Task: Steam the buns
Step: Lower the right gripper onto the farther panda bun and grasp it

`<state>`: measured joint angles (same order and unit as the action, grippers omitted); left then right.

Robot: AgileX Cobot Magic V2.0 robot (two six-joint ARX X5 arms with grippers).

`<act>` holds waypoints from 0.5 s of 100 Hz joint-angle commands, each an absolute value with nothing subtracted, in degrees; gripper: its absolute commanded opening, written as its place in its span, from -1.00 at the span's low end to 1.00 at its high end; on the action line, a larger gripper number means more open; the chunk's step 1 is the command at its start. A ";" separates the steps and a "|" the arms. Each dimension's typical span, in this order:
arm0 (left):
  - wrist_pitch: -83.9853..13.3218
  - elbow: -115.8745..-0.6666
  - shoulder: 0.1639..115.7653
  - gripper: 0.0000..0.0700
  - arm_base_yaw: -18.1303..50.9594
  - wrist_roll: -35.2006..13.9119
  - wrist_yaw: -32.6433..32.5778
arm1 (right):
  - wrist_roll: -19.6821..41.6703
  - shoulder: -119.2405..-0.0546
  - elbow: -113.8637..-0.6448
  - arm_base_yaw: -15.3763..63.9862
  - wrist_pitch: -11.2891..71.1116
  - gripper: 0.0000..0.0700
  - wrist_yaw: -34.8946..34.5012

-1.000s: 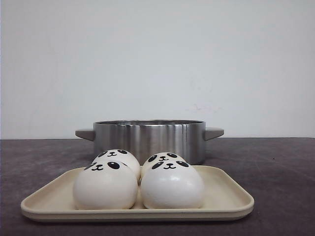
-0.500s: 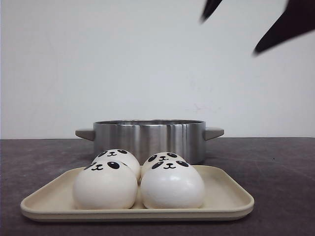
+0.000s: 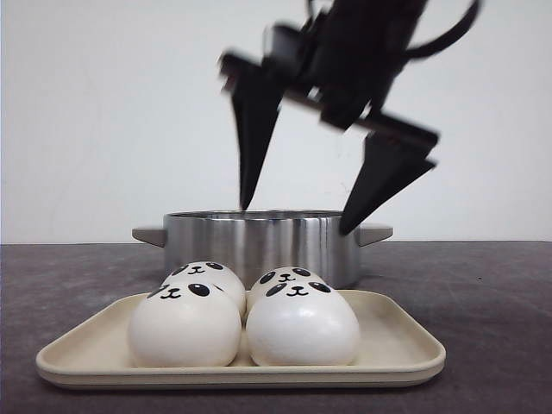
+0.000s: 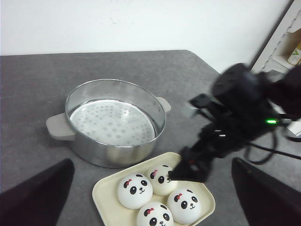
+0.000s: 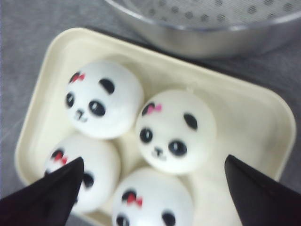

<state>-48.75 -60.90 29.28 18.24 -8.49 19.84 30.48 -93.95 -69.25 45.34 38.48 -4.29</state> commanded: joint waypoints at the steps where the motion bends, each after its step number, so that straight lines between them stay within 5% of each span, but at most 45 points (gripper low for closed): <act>1: -48.51 -61.76 29.50 0.92 18.85 -8.19 19.88 | 31.07 -97.43 -71.70 45.54 38.63 0.68 -4.01; 50: -49.84 -61.76 29.50 0.92 22.30 -8.47 19.42 | 32.51 -106.37 -74.37 42.74 40.16 0.53 0.01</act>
<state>-50.43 -60.90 29.28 21.76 -8.54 19.77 31.48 -104.22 -73.36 42.30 40.45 -0.05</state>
